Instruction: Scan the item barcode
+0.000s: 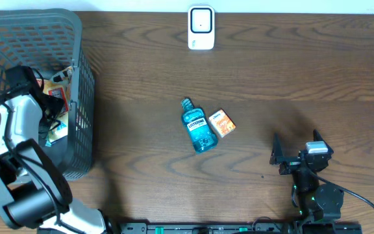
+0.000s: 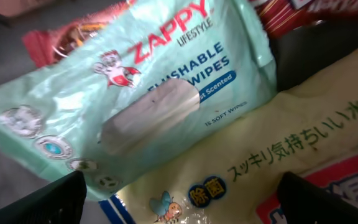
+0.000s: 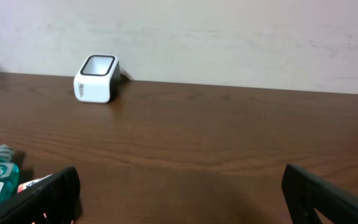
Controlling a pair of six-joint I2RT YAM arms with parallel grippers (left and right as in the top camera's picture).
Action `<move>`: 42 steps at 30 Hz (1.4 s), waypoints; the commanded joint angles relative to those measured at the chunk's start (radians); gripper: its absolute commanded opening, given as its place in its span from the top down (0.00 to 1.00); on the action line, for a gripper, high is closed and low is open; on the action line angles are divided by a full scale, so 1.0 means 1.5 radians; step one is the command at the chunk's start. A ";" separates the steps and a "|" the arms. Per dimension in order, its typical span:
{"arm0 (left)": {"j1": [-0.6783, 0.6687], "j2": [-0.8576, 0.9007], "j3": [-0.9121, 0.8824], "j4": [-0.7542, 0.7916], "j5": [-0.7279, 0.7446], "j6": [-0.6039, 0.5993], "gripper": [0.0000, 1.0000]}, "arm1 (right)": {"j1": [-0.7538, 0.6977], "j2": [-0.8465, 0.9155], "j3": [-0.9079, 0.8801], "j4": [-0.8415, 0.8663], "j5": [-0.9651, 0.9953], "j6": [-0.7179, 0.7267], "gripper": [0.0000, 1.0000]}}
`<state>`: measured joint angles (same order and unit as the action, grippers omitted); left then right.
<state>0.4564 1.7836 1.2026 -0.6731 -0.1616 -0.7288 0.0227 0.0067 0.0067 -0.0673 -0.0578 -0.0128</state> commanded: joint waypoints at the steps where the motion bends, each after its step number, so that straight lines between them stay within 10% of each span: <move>1: 0.006 0.025 -0.005 -0.003 -0.005 -0.002 0.02 | -0.001 0.000 -0.001 -0.003 0.000 -0.010 0.01; 37: 0.047 0.076 -0.005 -0.001 -0.005 -0.002 0.03 | -0.001 0.000 -0.001 -0.003 0.000 -0.010 0.01; 42: 0.047 0.112 -0.005 0.003 -0.005 -0.002 0.67 | -0.001 0.000 -0.001 -0.003 0.000 -0.010 0.01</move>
<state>0.5240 1.8709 1.2110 -0.6594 -0.1829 -0.7383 0.0227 0.0067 0.0067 -0.0673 -0.0578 -0.0128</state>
